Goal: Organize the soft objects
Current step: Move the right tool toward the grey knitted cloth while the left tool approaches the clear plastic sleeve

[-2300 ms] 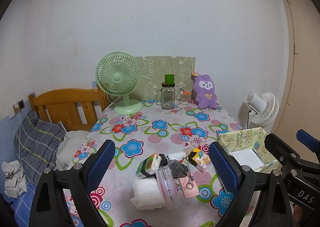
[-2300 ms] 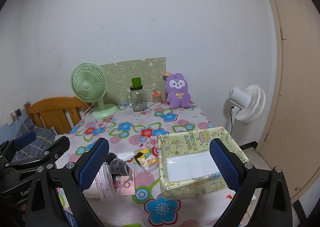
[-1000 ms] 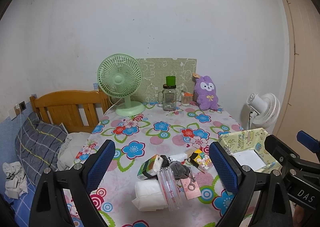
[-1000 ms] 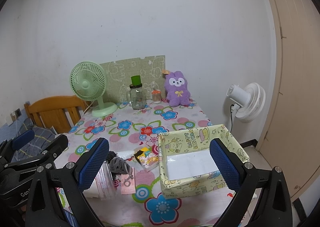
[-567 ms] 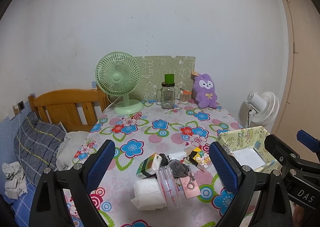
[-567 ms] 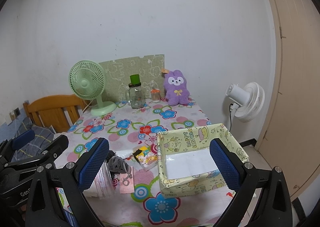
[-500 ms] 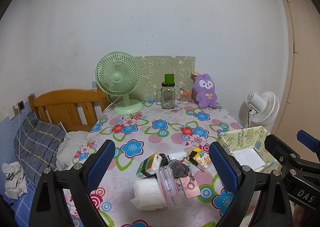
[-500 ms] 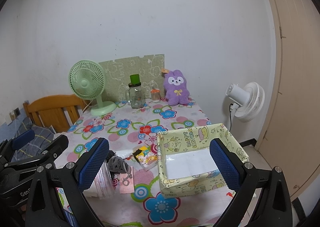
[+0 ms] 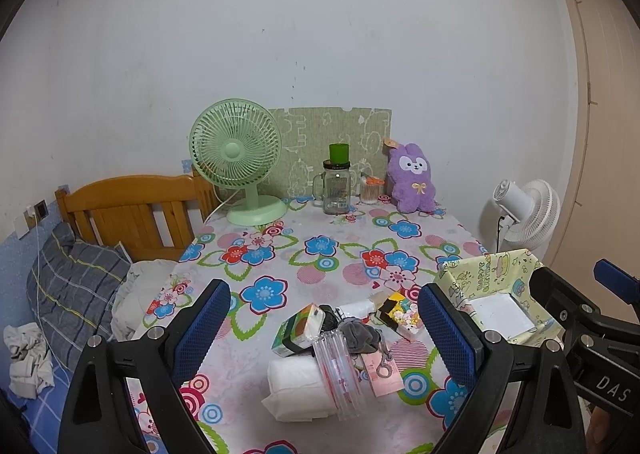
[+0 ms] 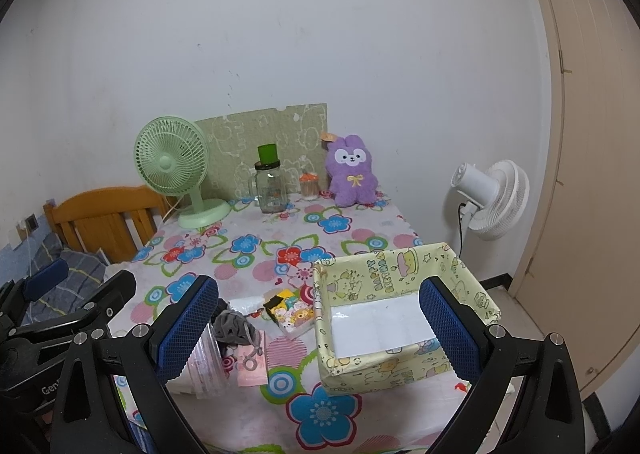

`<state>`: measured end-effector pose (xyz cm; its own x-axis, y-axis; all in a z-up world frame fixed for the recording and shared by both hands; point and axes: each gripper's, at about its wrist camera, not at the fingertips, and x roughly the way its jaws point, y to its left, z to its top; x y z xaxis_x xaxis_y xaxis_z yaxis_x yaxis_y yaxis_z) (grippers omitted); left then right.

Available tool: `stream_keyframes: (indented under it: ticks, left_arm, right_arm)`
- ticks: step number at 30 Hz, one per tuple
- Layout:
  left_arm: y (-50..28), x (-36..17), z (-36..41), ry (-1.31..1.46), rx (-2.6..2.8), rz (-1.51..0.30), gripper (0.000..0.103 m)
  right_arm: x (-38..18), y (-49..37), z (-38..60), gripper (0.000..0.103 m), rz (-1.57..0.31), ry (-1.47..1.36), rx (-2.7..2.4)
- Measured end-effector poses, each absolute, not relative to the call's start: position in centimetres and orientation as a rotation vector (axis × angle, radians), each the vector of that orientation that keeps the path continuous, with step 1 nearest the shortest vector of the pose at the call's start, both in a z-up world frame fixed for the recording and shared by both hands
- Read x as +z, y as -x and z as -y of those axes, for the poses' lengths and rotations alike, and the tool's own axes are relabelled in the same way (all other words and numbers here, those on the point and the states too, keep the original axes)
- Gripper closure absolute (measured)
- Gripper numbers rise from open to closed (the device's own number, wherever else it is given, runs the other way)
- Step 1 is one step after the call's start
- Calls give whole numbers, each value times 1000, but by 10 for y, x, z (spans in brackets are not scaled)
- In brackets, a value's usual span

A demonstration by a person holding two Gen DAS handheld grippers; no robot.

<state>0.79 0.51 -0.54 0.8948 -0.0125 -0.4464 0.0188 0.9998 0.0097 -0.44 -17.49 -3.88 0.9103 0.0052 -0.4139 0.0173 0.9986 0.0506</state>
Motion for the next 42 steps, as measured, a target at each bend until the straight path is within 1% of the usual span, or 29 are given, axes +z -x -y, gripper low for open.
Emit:
stream_keyframes:
  ticks: [12,19,22,25,42]
  left_arm:
    - [-24,-19,-13,-11,-14,-498,8]
    - [-37,-32,-22,-21,-14,-520,11]
    - [-46,-40,-27,-13,-23,-545,11]
    - [-53,-48,-29,-11,-38,-570,11]
    - [-81,-106,-41,6,-38,-686,14]
  right_arm:
    - [-46,-15,165,1,-465,-35,2]
    - [-57,-31,156,2,-496,-41,8]
    - [-62,-40,152,2,-510,-46,8]
    - [-68,-48,148,5,-528,-48,18]
    - [-119,-85,107,9,-639,-22,104]
